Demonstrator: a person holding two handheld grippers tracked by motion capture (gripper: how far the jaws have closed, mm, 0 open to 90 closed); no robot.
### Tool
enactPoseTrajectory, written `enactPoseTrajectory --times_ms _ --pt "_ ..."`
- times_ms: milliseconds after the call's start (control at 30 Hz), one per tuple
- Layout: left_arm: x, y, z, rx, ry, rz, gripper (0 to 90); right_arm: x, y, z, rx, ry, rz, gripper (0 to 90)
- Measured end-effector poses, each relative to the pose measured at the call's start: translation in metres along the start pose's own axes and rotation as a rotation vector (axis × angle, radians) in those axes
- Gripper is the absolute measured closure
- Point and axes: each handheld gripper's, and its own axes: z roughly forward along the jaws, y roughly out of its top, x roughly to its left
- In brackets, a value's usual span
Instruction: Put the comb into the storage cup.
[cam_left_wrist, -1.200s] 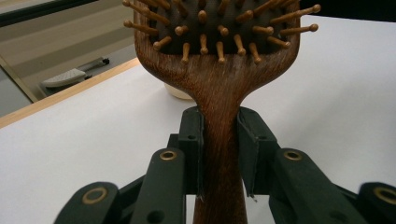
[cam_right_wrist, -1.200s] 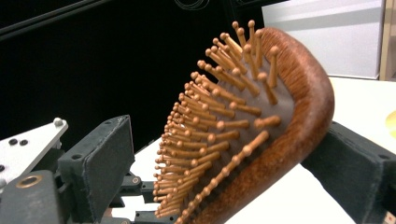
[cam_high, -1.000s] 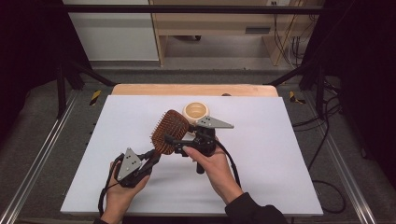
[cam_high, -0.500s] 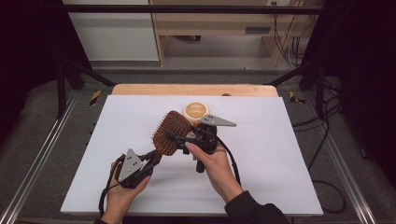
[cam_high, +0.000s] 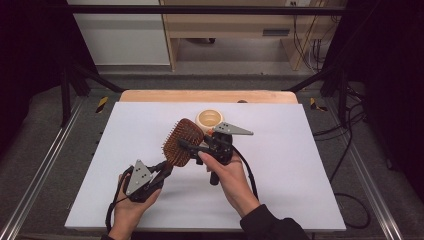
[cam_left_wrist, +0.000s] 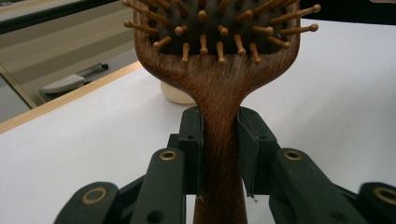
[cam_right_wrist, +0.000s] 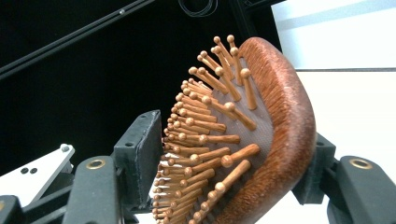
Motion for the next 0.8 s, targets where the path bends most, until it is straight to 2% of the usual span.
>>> enactPoseTrajectory --times_ms 333,500,800 --pt "0.0012 -0.0013 -0.0004 -0.003 0.001 -0.006 72.6 0.0017 -0.0002 -0.0007 -0.002 0.018 -0.004 41.5" --pt "0.0025 -0.0019 -0.0009 -0.003 0.000 -0.008 72.7 0.0021 0.0000 -0.0008 -0.011 0.038 0.006 48.1" --pt "0.0023 -0.0030 -0.0005 0.000 -0.002 -0.026 72.5 0.0065 -0.0002 -0.0012 -0.016 0.027 0.014 52.6"
